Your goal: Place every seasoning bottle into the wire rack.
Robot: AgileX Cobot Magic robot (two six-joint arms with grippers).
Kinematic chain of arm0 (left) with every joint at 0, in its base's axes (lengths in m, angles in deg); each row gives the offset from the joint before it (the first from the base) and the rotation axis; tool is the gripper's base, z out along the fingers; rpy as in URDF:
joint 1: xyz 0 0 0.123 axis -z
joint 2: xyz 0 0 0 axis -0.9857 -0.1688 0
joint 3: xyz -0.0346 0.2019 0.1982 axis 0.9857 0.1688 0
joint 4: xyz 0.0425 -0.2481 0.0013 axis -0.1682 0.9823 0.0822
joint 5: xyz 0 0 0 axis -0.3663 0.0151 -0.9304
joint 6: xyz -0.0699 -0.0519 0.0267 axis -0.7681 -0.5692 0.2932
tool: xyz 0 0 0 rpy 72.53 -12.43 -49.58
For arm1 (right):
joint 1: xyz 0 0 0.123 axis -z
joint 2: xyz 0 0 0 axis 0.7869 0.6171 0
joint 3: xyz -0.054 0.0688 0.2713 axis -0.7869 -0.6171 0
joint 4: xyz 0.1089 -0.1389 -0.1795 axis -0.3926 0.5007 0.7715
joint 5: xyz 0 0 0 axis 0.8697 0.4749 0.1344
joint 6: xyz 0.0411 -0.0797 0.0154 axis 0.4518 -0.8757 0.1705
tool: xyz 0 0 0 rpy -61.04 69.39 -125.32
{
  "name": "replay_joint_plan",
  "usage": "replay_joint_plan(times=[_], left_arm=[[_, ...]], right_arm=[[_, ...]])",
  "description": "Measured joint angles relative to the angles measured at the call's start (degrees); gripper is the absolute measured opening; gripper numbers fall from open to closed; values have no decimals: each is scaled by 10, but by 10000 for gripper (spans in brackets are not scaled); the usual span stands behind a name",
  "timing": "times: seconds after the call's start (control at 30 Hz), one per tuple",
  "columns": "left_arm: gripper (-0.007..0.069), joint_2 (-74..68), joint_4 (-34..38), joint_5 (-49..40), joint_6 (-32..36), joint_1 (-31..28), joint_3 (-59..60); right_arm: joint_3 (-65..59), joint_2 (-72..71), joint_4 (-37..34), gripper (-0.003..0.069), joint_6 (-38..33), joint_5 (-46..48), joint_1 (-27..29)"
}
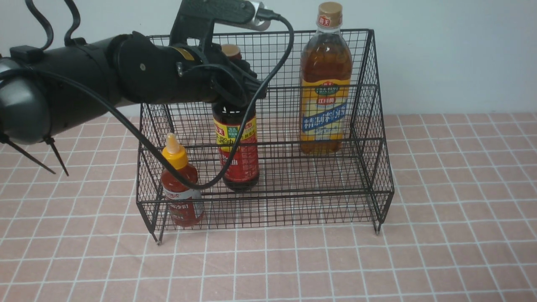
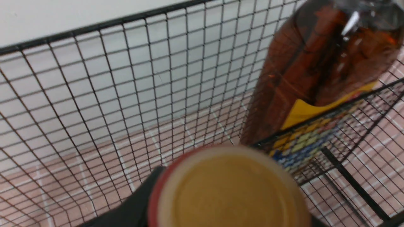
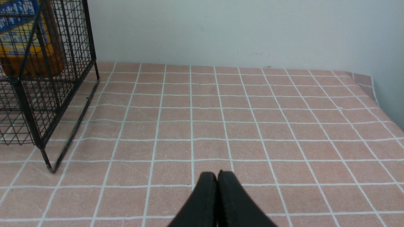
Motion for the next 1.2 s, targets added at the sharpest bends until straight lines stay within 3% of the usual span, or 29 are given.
replay_joint_plan(times=[0.17, 0.33, 0.5, 0.7, 0.83, 1.2], left_arm=[[389, 41, 3, -18, -1, 1, 0], [390, 105, 2, -43, -4, 1, 0], [304, 182, 2, -77, -4, 1, 0], [34, 309, -31, -157, -4, 1, -5], [-5, 373, -41, -222, -9, 1, -5], [-7, 482, -46, -410, -11, 1, -7]], right_arm=[[0, 0, 0, -15, 0, 0, 0], [0, 0, 0, -15, 0, 0, 0], [0, 0, 0, -15, 0, 0, 0], [0, 0, 0, -15, 0, 0, 0], [0, 0, 0, -15, 0, 0, 0], [0, 0, 0, -15, 4, 0, 0]])
